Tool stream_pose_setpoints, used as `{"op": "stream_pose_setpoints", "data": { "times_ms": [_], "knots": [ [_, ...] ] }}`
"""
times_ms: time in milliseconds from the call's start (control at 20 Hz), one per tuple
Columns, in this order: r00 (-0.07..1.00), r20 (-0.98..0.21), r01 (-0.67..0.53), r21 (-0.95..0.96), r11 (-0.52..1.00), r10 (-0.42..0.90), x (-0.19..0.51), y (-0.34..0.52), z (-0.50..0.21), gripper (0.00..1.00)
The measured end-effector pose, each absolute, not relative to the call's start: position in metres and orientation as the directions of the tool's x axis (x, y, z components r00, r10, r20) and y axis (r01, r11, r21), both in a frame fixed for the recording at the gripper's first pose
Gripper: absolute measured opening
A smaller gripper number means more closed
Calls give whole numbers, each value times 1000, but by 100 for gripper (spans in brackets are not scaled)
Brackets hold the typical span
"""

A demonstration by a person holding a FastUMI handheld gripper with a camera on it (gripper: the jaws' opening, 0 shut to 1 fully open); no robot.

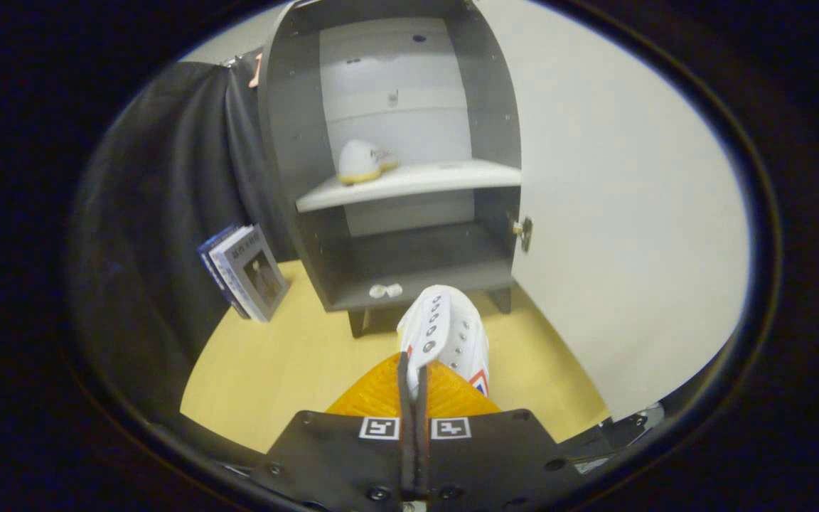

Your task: Open the shoe cabinet door, grab the shoes and put them into the shoe cabinet, then close the shoe cabinet door.

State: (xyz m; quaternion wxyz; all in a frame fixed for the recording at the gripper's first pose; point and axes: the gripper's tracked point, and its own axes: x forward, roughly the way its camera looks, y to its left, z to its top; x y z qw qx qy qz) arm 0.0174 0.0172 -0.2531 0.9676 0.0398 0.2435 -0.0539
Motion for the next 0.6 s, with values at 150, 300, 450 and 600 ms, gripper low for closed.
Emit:
{"op": "stream_pose_setpoints", "data": {
  "times_ms": [150, 300, 450, 600],
  "knots": [
    [916, -391, 106, 28, 994, -87, 41, 17, -192, 2],
    [941, -330, 81, -7, 997, -79, 79, 9, -150, 2],
    [954, -291, 66, -18, 998, -69, 128, -4, -124, 2],
    [963, -264, 55, -20, 998, -58, 187, -21, -106, 2]
  ]
}}
